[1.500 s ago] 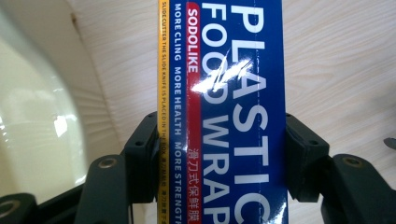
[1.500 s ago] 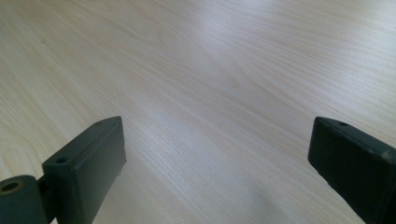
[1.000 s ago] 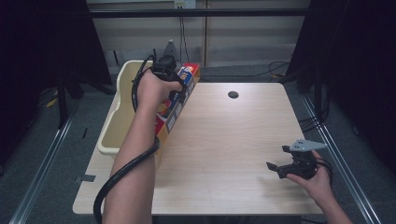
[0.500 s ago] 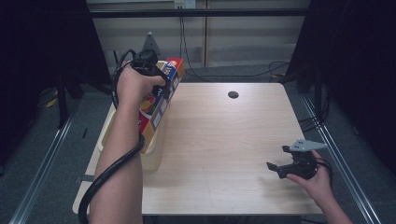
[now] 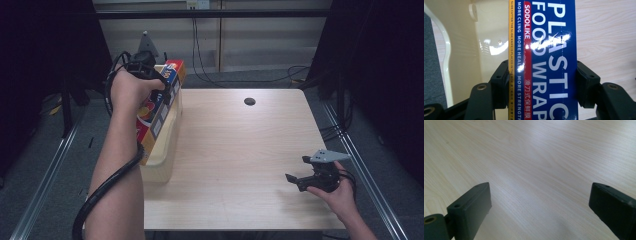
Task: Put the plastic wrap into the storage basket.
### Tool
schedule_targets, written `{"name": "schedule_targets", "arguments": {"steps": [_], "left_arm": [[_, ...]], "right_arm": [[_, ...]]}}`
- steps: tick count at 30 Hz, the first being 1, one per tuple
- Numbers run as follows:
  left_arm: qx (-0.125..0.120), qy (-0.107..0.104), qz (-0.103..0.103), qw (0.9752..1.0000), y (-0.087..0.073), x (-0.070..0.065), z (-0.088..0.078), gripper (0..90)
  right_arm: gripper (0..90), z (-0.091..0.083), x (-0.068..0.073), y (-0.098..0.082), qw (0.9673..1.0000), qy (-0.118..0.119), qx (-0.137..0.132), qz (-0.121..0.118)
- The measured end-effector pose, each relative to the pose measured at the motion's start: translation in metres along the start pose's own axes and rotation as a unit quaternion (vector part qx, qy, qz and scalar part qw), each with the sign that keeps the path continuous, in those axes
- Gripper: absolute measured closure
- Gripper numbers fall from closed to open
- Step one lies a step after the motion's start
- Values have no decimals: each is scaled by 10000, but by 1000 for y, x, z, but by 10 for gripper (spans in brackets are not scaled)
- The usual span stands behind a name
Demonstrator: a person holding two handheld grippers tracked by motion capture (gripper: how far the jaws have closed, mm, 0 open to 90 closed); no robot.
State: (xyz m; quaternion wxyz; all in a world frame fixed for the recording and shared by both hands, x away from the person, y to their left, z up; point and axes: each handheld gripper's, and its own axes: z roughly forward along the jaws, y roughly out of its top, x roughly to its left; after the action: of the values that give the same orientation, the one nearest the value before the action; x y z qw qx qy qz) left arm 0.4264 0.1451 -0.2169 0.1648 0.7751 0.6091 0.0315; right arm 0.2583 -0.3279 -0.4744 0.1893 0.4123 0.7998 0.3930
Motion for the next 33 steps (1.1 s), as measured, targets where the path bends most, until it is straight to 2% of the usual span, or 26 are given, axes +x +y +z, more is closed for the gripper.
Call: {"name": "schedule_targets", "arguments": {"steps": [2, 11, 16, 21, 33], "left_arm": [[11, 37, -19, 10000, -2, 3, -1, 407], [-49, 137, -163, 9998, -11, 22, -6, 407], [-132, 93, -253, 9996, -14, 29, -5, 407], [-109, 121, -307, 9994, -18, 36, -2, 407], [-47, 159, -350, 9992, -23, 43, 5, 406]], "right_arm": [[41, 0, 1, 0, 10000, -58, 27, -10], [41, 2, 2, 0, 10000, 1, 46, -47], [41, 3, 2, 0, 9999, 31, 64, -77], [41, 3, 3, 0, 10000, 11, 47, -53], [41, 4, 3, 0, 10000, 49, 44, -47]]}}
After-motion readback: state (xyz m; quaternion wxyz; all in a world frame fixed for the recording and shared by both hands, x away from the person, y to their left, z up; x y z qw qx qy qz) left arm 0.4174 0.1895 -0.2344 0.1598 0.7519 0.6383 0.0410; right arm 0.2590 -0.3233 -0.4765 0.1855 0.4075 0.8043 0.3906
